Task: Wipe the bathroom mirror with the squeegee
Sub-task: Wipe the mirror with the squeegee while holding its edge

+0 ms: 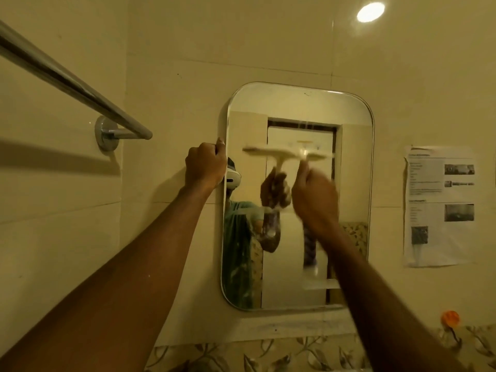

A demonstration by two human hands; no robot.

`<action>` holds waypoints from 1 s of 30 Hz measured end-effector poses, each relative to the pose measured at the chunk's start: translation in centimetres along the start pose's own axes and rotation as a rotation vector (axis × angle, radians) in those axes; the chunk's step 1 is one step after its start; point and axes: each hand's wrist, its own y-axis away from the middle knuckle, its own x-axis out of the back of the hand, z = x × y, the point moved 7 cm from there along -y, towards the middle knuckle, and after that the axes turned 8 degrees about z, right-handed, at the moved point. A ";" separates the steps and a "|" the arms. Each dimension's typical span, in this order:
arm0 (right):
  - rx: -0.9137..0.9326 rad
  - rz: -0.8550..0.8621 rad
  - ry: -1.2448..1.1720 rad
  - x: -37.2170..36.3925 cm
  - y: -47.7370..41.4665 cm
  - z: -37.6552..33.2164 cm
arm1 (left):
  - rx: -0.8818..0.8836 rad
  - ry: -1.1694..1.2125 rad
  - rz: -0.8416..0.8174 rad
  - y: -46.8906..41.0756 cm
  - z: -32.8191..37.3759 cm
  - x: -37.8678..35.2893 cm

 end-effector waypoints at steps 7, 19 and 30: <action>-0.007 -0.015 0.053 -1.0 -8.5 -1.1 | 0.027 -0.012 0.024 -0.1 -0.2 -0.3; -0.130 -0.104 -0.014 -1.3 14.9 6.0 | 0.021 -0.008 0.042 1.6 -1.1 0.0; -0.027 -0.099 -0.059 -3.6 4.3 -0.1 | 0.034 0.007 0.001 2.9 -1.8 0.1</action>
